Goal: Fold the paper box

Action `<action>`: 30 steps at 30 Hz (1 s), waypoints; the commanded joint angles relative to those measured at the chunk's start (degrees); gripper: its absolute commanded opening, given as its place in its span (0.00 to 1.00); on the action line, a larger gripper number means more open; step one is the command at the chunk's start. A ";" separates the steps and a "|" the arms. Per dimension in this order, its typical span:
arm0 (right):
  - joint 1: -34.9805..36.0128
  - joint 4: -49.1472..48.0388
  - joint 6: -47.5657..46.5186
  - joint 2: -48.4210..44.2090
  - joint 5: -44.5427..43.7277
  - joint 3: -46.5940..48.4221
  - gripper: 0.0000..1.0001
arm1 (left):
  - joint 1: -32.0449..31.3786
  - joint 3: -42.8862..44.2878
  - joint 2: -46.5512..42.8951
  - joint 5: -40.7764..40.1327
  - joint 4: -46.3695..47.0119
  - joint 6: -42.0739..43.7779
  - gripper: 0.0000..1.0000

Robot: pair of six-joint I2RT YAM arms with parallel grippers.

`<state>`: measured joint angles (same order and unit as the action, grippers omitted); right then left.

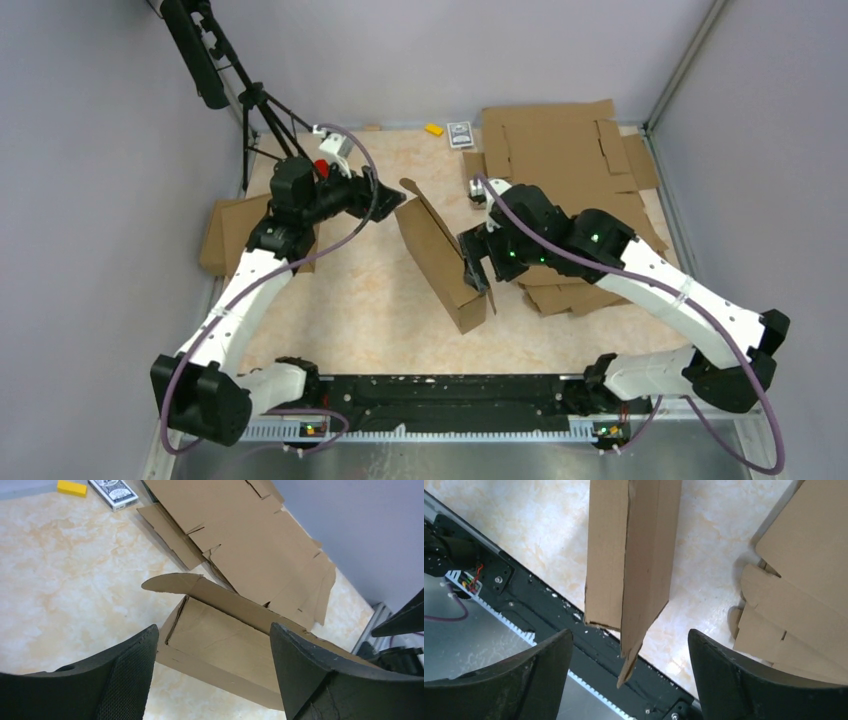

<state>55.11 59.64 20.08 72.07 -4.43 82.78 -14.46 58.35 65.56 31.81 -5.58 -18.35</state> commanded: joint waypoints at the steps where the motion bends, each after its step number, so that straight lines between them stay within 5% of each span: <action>1: 0.17 1.56 6.91 -2.66 0.90 -1.87 0.74 | -1.24 4.55 1.11 1.66 -0.74 16.32 0.82; 7: 0.17 0.33 10.39 -4.99 5.69 -5.78 0.46 | -1.59 11.78 4.57 10.00 -6.37 24.46 0.77; 12: 0.23 -0.20 12.81 -6.18 8.46 -7.51 0.48 | -5.29 13.48 4.17 10.11 -15.01 21.60 0.59; 16: 0.18 -1.51 14.60 -7.66 8.55 -9.69 0.55 | -9.35 1.22 -3.58 5.83 -8.43 17.05 0.52; 21: 0.17 -1.57 15.83 -6.29 6.20 -10.35 0.46 | -10.24 -3.71 -6.15 -0.76 -10.10 12.78 0.46; 26: 0.17 -3.76 19.05 -8.26 1.86 -11.24 0.28 | -10.42 -10.36 -9.03 3.01 -1.11 3.74 0.46; 30: 0.17 -6.26 21.83 -8.76 1.90 -12.29 0.26 | -13.54 -12.18 -9.00 4.00 2.23 0.84 0.47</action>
<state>55.11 57.69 37.98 65.17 -0.64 71.22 -25.41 47.31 57.84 33.95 -11.70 -11.70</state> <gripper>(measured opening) 0.263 0.462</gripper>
